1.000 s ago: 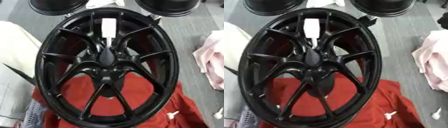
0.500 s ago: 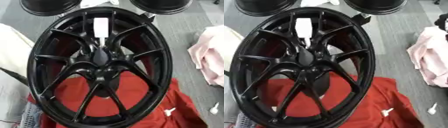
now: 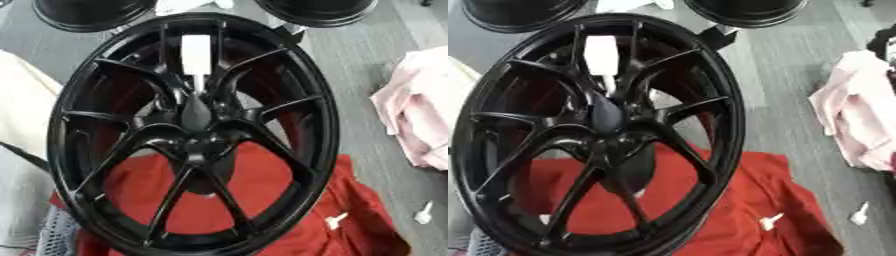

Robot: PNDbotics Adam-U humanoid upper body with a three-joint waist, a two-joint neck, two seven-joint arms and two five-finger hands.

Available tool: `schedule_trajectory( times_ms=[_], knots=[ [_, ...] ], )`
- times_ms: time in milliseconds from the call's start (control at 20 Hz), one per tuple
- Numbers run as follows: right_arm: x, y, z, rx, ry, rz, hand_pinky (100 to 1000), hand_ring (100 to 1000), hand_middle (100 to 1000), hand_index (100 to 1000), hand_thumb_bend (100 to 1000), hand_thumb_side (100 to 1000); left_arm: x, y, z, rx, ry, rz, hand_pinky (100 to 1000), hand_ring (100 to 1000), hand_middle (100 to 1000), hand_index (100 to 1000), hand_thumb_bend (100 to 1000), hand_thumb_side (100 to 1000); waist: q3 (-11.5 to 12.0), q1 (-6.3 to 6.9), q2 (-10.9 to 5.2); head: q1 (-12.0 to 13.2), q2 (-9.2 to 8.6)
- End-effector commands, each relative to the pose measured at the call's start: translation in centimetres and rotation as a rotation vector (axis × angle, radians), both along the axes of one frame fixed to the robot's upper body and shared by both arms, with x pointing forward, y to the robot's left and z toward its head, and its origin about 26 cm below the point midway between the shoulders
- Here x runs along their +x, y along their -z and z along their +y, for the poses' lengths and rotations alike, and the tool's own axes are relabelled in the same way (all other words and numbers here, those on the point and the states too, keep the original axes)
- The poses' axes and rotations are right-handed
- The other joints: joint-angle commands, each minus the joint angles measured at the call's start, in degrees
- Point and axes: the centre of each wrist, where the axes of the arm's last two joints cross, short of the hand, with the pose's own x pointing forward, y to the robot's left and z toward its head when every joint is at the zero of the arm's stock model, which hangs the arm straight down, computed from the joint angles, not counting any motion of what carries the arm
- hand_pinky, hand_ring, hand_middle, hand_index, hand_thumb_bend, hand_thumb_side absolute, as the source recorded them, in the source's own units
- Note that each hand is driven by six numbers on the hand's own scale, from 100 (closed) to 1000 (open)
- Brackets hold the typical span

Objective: Pull the pin out of the wheel hub.

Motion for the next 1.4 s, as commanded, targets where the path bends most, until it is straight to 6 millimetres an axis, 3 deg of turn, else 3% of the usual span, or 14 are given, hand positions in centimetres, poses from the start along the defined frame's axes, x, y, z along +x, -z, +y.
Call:
schedule_trajectory(
  times_ms=[50, 300, 700, 1050, 1250, 1400],
  knots=[
    [-0.2, -1.0, 0.0, -0.041, -0.009, -0.014, 812, 687, 562, 606, 100, 595, 0.9, -1.3, -0.8, 0.129, -0.016, 0.039, 818, 754, 696, 814, 100, 719, 0.1, -0.19, -1.06, -0.2, 0.04],
    [-0.2, -0.9, 0.0, -0.039, -0.013, -0.004, 812, 687, 562, 605, 100, 601, 3.5, -2.1, -3.1, 0.292, 0.008, 0.169, 832, 772, 721, 827, 100, 817, 0.5, -0.17, -1.27, -0.3, -0.43],
    [-0.2, -0.9, 0.2, -0.040, -0.024, 0.004, 812, 687, 562, 606, 100, 602, 7.9, -1.4, -6.8, 0.410, 0.022, 0.208, 837, 788, 741, 838, 100, 854, 0.7, -0.37, -1.55, -0.3, -0.96],
    [-0.1, -0.8, 0.3, -0.037, -0.033, 0.012, 812, 687, 562, 605, 100, 606, 8.8, -1.9, -9.8, 0.420, 0.043, 0.213, 852, 816, 770, 871, 100, 839, 0.7, -0.47, -1.54, -0.5, -0.44],
    [0.0, -0.8, 0.5, -0.032, -0.040, 0.017, 813, 687, 562, 605, 100, 616, 8.8, -1.8, -11.2, 0.414, 0.042, 0.231, 890, 856, 807, 904, 103, 781, 0.6, -0.31, -1.53, -0.6, -0.11],
    [0.0, -0.7, 0.6, -0.027, -0.045, 0.020, 813, 687, 562, 605, 100, 621, 8.9, -1.6, -11.8, 0.406, 0.050, 0.251, 913, 879, 828, 908, 179, 756, 0.4, -0.18, -1.52, -0.7, -0.02]
  ],
)
